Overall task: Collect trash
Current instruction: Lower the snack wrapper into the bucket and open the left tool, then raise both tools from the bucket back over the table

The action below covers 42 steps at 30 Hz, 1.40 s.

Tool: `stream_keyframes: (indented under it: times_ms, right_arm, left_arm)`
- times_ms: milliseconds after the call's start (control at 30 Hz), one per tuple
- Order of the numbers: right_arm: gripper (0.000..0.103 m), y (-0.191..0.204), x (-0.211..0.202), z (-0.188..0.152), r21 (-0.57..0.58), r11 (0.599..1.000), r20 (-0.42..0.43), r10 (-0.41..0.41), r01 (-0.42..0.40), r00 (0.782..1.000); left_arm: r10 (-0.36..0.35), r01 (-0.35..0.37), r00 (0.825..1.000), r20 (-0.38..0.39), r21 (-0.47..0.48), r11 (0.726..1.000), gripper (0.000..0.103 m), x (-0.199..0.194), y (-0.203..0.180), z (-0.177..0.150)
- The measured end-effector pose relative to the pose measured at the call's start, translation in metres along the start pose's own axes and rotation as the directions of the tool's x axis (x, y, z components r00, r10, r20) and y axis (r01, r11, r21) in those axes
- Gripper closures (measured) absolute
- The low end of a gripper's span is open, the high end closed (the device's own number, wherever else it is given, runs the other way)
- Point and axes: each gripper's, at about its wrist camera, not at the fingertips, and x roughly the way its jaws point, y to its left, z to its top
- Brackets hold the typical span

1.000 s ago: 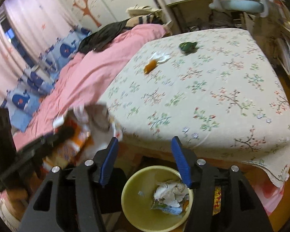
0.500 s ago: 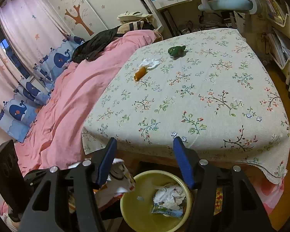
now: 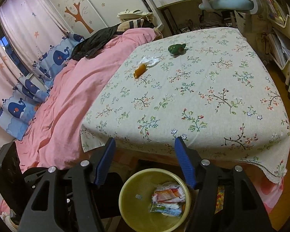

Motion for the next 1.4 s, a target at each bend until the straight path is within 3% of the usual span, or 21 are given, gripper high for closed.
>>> stream_keyframes:
  times_ms: [233,700,1033,1400]
  right_arm:
    - [0.040,0.000,0.001,-0.001,-0.002,1.000,-0.002,-0.002,0.002,1.000]
    - [0.035,-0.001,0.003,-0.002,-0.004,1.000,0.001,-0.013,0.013,1.000]
    - [0.027,0.003,-0.001,0.002,-0.018,0.998,0.048,-0.051,0.052,0.998]
    - [0.018,0.012,-0.003,0.012,-0.070,0.989,0.116,-0.119,0.128,0.986]
  left_arm:
    - [0.024,-0.024,0.999,0.027,-0.008,1.000,0.048,-0.003,0.003,0.002]
    - [0.147,-0.139,0.982,0.115,-0.072,0.988,0.021,-0.016,0.016,0.008]
    - [0.213,-0.187,0.963,0.164,-0.157,0.970,0.013,-0.024,0.033,0.012]
    - [0.239,-0.197,0.948,0.212,-0.201,0.960,0.008,-0.029,0.049,0.041]
